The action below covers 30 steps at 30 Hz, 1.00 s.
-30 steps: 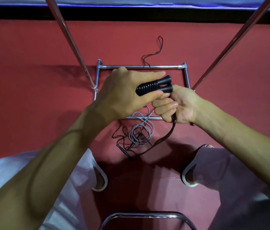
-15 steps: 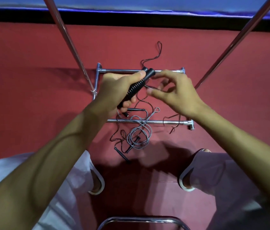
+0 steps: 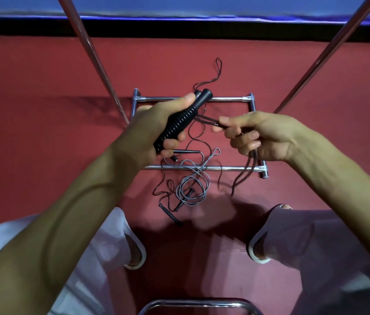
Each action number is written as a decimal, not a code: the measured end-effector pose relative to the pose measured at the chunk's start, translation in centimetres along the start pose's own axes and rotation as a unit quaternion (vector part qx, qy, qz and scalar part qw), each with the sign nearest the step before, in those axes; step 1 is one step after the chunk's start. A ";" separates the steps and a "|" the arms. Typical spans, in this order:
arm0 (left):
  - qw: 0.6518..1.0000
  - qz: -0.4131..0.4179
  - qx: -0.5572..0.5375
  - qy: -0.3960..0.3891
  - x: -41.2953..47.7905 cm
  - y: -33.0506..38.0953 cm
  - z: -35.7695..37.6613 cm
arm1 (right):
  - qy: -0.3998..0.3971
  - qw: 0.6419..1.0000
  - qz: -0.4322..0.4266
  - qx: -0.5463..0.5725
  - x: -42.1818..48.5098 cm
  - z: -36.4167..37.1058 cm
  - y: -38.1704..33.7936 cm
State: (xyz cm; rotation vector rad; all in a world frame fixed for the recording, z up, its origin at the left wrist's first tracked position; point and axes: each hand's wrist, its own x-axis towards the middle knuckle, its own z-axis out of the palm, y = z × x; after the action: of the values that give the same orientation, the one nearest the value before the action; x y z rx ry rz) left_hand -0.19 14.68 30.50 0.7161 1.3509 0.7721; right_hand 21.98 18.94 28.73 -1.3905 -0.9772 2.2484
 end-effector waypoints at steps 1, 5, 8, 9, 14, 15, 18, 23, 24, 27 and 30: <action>1.000 0.021 0.016 0.016 -0.2 -0.1 0.1 | -0.012 1.000 0.025 0.014 0.1 0.1 0.0; 0.994 0.084 0.054 0.050 -0.5 -0.4 0.8 | 0.097 0.946 -0.173 -0.255 0.7 0.5 1.1; 0.995 0.068 0.036 0.064 -0.2 -0.4 0.6 | 0.212 0.740 -0.338 -0.541 1.3 0.6 2.6; 0.996 0.056 0.025 0.065 -0.1 -0.4 0.4 | 0.233 0.693 -0.363 -0.577 1.2 0.8 2.9; 0.999 -0.035 -0.026 -0.026 0.5 0.1 -0.7 | 0.250 0.614 -0.480 -0.575 0.9 1.0 3.0; 0.997 -0.046 -0.034 -0.043 0.4 0.3 -0.9 | 0.247 0.596 -0.504 -0.575 0.8 0.8 2.8; 0.996 -0.058 -0.046 -0.048 0.3 0.5 -0.9 | 0.223 0.688 -0.475 -0.502 0.4 0.7 2.4; 0.989 0.098 0.081 0.080 0.3 -0.7 0.5 | 0.032 0.998 -0.050 -0.007 -0.3 0.6 0.4; 0.979 0.135 0.115 0.097 0.5 -1.1 0.7 | 0.008 1.000 -0.014 0.013 -0.3 0.4 0.1; 0.923 0.258 0.234 0.161 1.2 -1.9 0.9 | 0.012 0.997 -0.027 -0.075 -0.4 0.4 0.1; 0.872 0.315 0.330 0.177 2.1 -2.6 0.6 | 0.074 0.971 -0.116 -0.197 -0.3 0.9 0.7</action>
State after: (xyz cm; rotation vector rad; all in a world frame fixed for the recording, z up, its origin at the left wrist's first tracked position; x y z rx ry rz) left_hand 0.73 14.90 27.28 1.6822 1.7600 0.9860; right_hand 21.41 17.96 28.72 -1.4804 -1.5049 1.8182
